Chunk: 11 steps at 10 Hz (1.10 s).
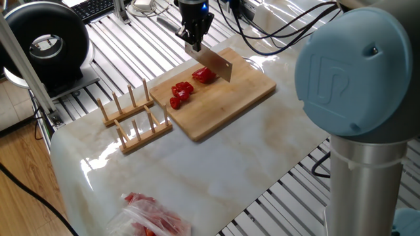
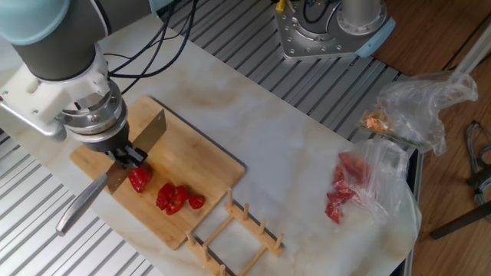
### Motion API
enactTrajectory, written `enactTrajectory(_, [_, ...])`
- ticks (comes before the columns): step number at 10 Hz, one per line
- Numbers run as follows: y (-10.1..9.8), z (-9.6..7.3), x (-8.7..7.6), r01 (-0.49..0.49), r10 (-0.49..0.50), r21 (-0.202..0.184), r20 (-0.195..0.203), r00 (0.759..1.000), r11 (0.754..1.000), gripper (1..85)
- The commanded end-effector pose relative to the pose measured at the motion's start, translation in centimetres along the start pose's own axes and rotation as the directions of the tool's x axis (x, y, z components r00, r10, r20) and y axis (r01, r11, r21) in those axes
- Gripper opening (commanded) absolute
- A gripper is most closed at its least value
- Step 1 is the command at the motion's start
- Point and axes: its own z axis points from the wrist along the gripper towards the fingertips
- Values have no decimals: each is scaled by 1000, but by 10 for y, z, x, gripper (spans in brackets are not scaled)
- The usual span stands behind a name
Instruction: Chop the chili peppers
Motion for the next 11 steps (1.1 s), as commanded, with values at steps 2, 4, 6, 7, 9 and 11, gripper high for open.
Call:
enactTrajectory(2, [3,0,-11,-37,37,-32,20,999,999,13])
enactTrajectory(4, [5,11,-25,-57,57,-11,16,998,998,13])
enactTrajectory(6, [-1,22,-30,-74,74,24,9,997,997,13])
enactTrajectory(7, [-7,23,-27,-73,73,39,1,997,997,13])
enactTrajectory(9, [-8,23,-20,-60,60,5,-12,998,998,13])
enactTrajectory(11, [-1,25,-19,-71,70,-24,-18,997,997,13])
